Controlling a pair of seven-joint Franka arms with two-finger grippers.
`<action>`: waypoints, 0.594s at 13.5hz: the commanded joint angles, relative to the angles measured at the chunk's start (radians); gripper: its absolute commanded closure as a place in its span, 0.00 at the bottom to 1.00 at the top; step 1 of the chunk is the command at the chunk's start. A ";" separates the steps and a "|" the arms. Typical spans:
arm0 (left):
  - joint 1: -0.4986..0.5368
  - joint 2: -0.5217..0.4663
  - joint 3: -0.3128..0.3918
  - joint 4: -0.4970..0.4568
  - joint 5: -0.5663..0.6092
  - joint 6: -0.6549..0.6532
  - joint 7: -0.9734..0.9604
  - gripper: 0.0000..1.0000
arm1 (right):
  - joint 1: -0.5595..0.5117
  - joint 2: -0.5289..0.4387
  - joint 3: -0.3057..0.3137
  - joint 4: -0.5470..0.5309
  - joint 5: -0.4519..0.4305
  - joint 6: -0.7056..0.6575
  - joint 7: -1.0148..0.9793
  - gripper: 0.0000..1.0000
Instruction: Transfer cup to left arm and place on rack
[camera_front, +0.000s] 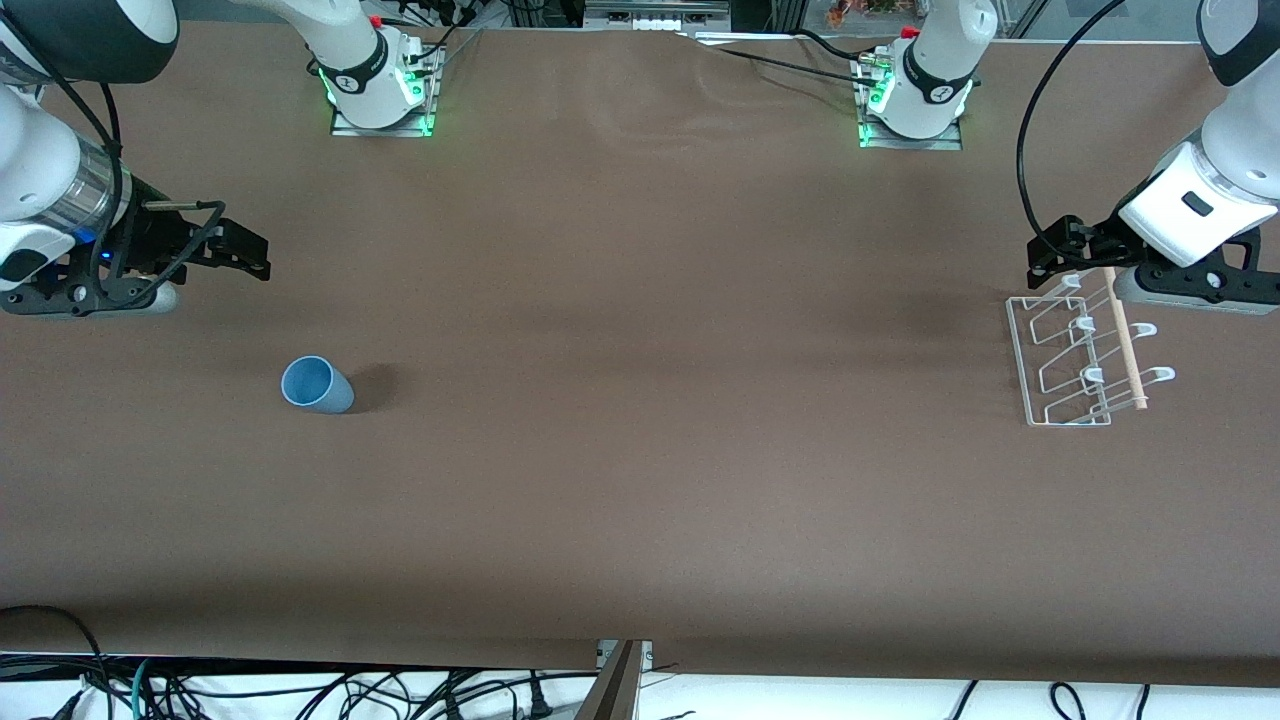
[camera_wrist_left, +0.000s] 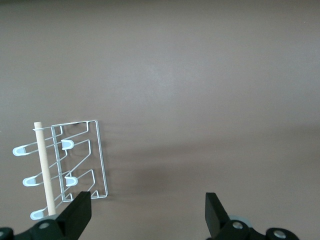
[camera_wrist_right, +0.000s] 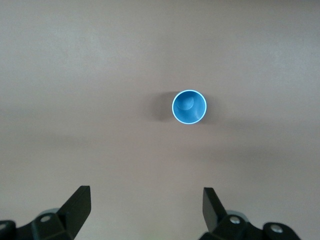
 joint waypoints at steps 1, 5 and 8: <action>0.008 -0.003 -0.001 0.020 -0.016 -0.044 -0.002 0.00 | -0.003 -0.037 0.005 -0.019 -0.018 -0.006 -0.013 0.01; 0.011 -0.003 0.002 0.020 -0.016 -0.047 0.002 0.00 | -0.005 -0.033 0.002 -0.016 -0.018 0.001 -0.012 0.01; 0.011 -0.004 -0.001 0.023 -0.016 -0.048 -0.002 0.00 | -0.007 -0.028 0.005 -0.016 -0.018 0.007 -0.013 0.01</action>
